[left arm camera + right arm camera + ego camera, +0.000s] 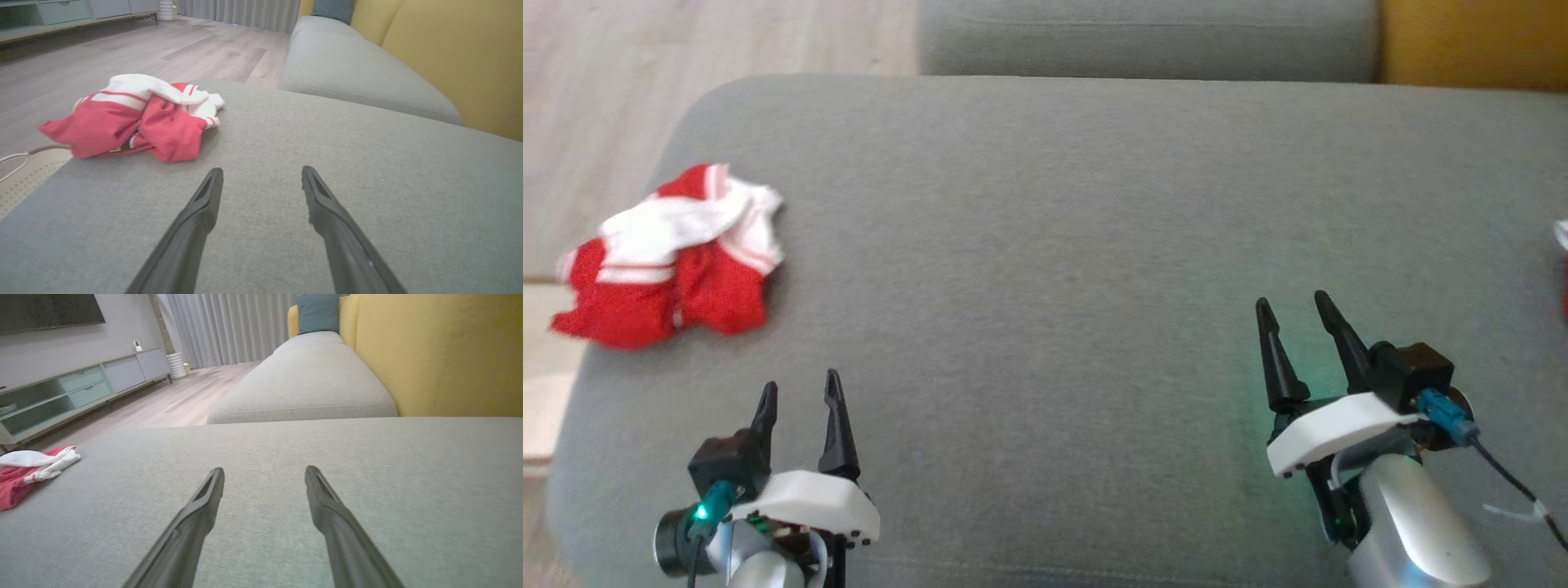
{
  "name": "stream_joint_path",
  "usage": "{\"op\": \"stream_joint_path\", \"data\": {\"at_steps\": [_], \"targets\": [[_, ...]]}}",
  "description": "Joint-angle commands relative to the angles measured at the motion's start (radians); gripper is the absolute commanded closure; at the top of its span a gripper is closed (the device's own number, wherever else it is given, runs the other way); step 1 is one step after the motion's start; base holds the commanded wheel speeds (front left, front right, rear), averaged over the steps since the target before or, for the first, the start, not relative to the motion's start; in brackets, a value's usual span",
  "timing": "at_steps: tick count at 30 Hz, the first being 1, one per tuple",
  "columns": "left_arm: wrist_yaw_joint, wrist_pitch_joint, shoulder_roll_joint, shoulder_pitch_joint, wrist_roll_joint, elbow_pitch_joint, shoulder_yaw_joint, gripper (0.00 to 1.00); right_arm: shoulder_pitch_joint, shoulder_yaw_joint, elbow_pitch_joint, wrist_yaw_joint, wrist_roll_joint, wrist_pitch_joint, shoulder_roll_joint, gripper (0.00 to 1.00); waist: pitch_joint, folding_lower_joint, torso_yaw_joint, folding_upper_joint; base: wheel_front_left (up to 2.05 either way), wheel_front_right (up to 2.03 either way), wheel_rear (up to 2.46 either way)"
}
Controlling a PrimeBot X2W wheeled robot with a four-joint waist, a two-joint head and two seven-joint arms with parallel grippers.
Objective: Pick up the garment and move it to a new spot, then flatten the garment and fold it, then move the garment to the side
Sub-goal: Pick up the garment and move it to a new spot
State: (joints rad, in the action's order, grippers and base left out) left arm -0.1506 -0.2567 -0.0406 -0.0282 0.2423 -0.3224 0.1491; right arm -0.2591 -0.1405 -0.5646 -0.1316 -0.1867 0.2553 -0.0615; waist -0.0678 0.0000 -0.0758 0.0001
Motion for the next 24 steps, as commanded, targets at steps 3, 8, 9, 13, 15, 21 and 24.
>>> {"op": "stream_joint_path", "data": {"at_steps": [3, 8, 9, 13, 15, 21, 24], "targets": [[-0.007, -0.005, -0.010, -0.022, 0.001, 0.036, -0.046, 0.00, -0.023, -0.037, 0.036, 0.001, -0.016, 0.006, 0.011, 0.00, -0.008, 0.0000, -0.130, -0.0001, 0.00, 0.00, 0.00], [-0.010, -0.005, -0.010, -0.008, -0.003, 0.041, -0.075, 0.00, -0.027, -0.059, 0.038, 0.001, -0.030, 0.006, 0.011, 0.00, -0.017, 0.0000, -0.219, -0.0001, 0.00, 0.00, 0.00], [-0.012, -0.005, -0.010, -0.007, -0.001, 0.043, -0.084, 0.00, -0.030, -0.066, 0.038, 0.001, -0.033, 0.006, 0.011, 0.00, -0.020, 0.0000, -0.240, -0.0001, 0.00, 0.00, 0.00], [-0.016, -0.005, -0.010, 0.004, 0.006, 0.046, -0.110, 0.00, -0.028, -0.082, 0.041, 0.001, -0.040, 0.006, 0.011, 0.00, -0.024, 0.0000, -0.324, -0.0001, 0.00, 0.00, 0.00], [-0.015, -0.005, -0.010, 0.016, 0.007, 0.047, -0.120, 0.00, -0.027, -0.095, 0.040, 0.001, -0.044, 0.006, 0.011, 0.00, -0.025, 0.0000, -0.357, -0.0001, 0.00, 0.00, 0.00], [-0.012, -0.005, -0.010, 0.041, 0.027, 0.054, -0.142, 0.00, -0.028, -0.120, 0.037, 0.001, -0.050, 0.006, 0.011, 0.00, -0.029, 0.0000, -0.424, -0.0001, 0.00, 0.00, 0.00], [-0.021, -0.005, -0.010, 0.052, 0.043, 0.067, -0.143, 0.00, -0.032, -0.129, 0.034, 0.001, -0.050, 0.006, 0.011, 0.00, -0.036, 0.0000, -0.435, -0.0001, 0.00, 0.00, 0.00]]}}
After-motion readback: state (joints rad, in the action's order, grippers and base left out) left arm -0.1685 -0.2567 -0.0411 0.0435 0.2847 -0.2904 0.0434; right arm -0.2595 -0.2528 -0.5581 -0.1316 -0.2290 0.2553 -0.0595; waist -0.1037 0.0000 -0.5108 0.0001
